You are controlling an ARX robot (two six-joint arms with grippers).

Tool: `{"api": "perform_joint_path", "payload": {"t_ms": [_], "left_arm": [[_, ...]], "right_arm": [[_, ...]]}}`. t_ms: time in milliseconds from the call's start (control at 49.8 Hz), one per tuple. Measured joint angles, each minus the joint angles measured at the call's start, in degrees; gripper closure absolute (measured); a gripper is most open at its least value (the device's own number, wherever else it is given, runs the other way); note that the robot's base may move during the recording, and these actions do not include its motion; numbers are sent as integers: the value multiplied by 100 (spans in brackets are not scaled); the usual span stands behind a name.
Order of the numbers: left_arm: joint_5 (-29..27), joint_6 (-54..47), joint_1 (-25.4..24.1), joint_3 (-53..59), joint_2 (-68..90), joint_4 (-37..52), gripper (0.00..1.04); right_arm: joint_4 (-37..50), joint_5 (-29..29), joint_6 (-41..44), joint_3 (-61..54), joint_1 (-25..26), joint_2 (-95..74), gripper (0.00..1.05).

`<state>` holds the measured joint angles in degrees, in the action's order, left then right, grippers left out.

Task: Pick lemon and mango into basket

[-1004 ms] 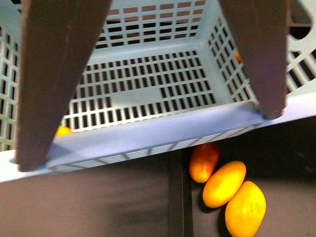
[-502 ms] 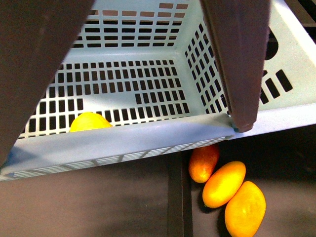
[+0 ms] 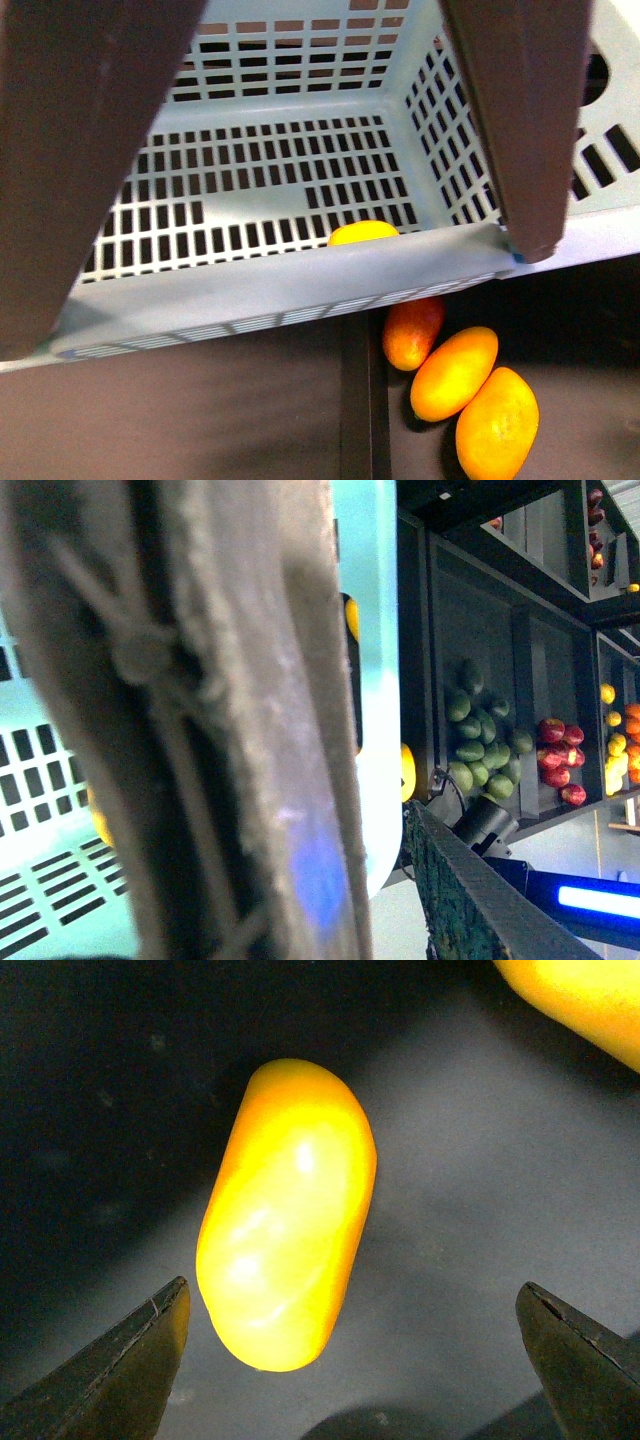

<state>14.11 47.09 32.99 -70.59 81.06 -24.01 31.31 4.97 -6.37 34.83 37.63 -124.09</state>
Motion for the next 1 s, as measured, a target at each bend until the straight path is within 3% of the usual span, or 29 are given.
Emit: {"api": "perform_joint_path", "payload": {"t_ms": [763, 843, 1004], "left_arm": [[-17, -2, 0, 0, 0, 0, 77], [-46, -7, 0, 0, 0, 0, 77], [-52, -7, 0, 0, -2, 0, 77]], "right_arm": [[39, -256, -590, 1198, -610, -1438, 9], [50, -236, -586, 1187, -654, -1510, 23], [87, -109, -538, 1069, -658, -1460, 39]]}}
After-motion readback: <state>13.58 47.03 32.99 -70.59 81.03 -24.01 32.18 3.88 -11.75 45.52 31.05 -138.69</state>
